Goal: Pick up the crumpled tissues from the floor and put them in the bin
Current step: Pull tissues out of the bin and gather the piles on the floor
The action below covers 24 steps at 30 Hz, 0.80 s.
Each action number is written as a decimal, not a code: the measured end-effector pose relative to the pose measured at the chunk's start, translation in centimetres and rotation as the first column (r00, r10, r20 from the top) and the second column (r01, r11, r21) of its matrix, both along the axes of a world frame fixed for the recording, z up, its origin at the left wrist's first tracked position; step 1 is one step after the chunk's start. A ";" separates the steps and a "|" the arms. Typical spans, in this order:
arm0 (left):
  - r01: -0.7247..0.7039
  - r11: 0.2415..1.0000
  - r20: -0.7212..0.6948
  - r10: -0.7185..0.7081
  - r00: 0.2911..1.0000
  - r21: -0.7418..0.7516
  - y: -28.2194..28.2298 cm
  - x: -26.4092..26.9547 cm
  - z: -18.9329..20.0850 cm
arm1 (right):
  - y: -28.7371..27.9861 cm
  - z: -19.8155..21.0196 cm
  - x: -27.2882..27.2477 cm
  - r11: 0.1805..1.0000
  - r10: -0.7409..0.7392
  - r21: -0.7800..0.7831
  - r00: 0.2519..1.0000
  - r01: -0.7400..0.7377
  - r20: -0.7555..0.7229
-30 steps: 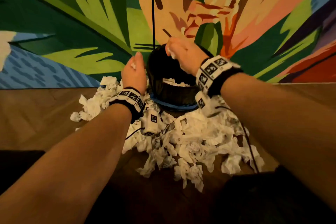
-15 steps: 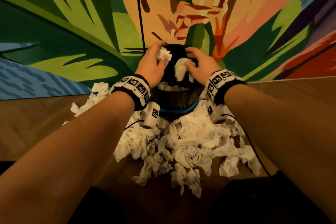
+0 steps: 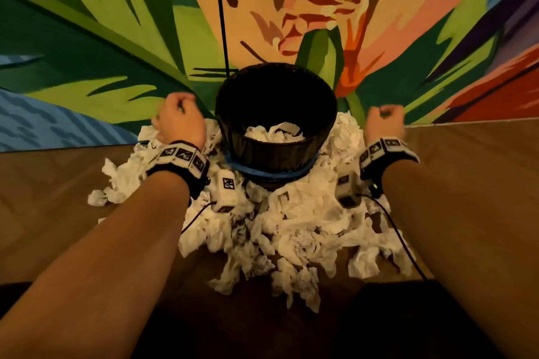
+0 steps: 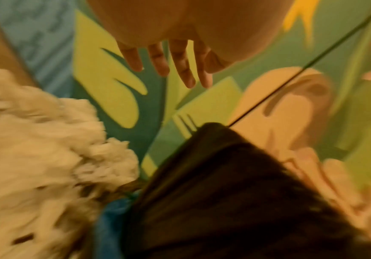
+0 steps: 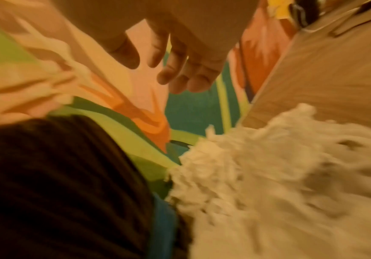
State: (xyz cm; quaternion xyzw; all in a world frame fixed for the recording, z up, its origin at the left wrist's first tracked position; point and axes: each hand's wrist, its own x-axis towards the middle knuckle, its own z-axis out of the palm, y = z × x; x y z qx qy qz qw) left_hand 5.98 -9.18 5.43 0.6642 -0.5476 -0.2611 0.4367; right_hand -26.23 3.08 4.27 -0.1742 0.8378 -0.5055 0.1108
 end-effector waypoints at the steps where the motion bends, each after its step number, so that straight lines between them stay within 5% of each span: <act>1: -0.022 0.999 -0.015 0.022 1.000 0.041 0.1 0.8 -1.0 | 1.1 -1.2 -0.3 0.997 -0.012 0.072 0.999 0.009 0.047; 5: 0.029 0.987 0.075 -0.041 0.996 0.159 2.4 2.9 -5.8 | 4.6 -6.0 1.2 0.937 0.165 0.313 0.986 -0.157 0.002; 8: 0.167 0.960 0.217 -0.217 0.952 0.224 4.7 3.3 -9.2 | 5.2 -7.8 4.4 0.899 0.327 0.304 0.945 -0.314 0.011; 12: 0.400 0.838 0.486 -0.542 0.685 0.371 7.3 3.0 -12.2 | 4.9 -8.5 8.6 0.733 0.580 0.405 0.813 -0.546 0.045; 15: 0.489 0.698 0.513 -0.716 0.473 0.523 8.5 2.9 -13.8 | 5.0 -9.5 10.9 0.518 0.727 0.546 0.675 -0.658 0.124; 24: 0.466 0.651 0.647 -0.737 0.197 0.600 8.7 0.8 -14.7 | 6.3 -12.6 11.1 0.103 0.848 0.798 0.472 -0.594 0.242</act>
